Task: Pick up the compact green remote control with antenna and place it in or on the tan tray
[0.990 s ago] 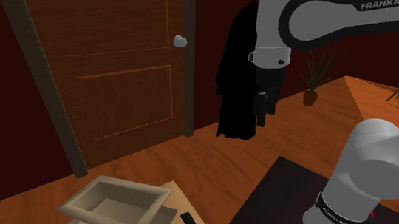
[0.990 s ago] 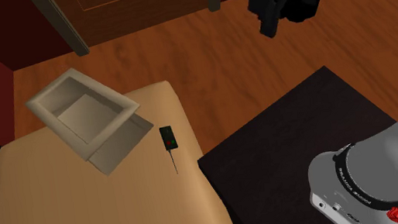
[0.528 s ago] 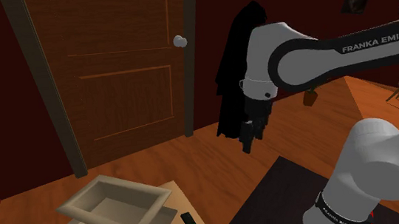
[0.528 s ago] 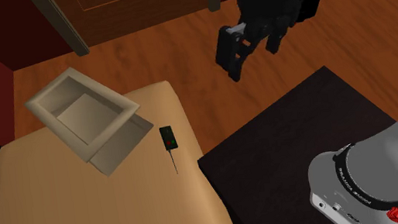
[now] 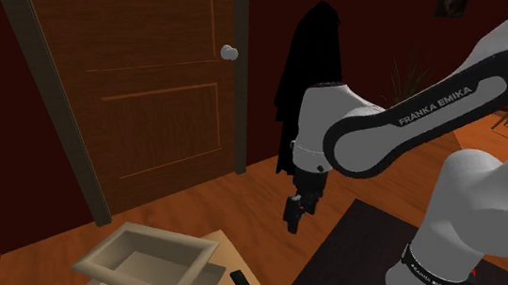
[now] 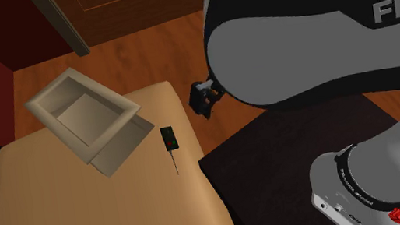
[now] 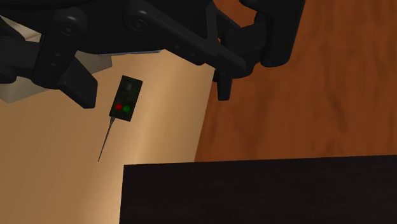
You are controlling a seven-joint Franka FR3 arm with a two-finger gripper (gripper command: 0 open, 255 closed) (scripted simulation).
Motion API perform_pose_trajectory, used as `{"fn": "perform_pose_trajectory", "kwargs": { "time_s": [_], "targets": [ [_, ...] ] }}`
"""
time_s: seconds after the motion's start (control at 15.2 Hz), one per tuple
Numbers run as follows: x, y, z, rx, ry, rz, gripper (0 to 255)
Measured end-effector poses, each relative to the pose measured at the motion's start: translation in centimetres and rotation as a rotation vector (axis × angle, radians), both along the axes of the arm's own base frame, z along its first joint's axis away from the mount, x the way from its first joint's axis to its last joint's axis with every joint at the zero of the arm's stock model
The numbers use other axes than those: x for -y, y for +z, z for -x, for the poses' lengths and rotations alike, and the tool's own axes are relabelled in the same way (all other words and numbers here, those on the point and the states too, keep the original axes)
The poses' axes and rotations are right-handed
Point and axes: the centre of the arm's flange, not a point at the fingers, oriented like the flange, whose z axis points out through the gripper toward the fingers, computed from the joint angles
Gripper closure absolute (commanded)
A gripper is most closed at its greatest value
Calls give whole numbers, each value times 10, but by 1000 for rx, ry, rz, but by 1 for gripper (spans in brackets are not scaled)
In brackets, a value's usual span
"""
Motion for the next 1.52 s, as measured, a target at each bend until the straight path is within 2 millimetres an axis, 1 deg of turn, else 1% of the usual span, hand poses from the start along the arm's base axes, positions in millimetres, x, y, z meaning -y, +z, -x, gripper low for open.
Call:
{"fn": "perform_pose_trajectory", "kwargs": {
  "time_s": [0.13,0.26,0.4,0.66,0.92,0.99,1.12,1.52],
  "targets": [
    [-8,-18,-3,13,-9,-15,0],
    [-21,-40,-7,24,-17,-29,0],
    [-38,-63,-10,35,-25,-44,0],
    [-62,-105,-16,59,-42,-73,0],
    [-92,-145,-28,83,-59,-102,0],
    [-98,-152,-28,88,-63,-108,0],
    [-103,-168,-28,92,-67,-112,0],
    [-110,-198,-32,94,-69,-113,0]
  ]
}}
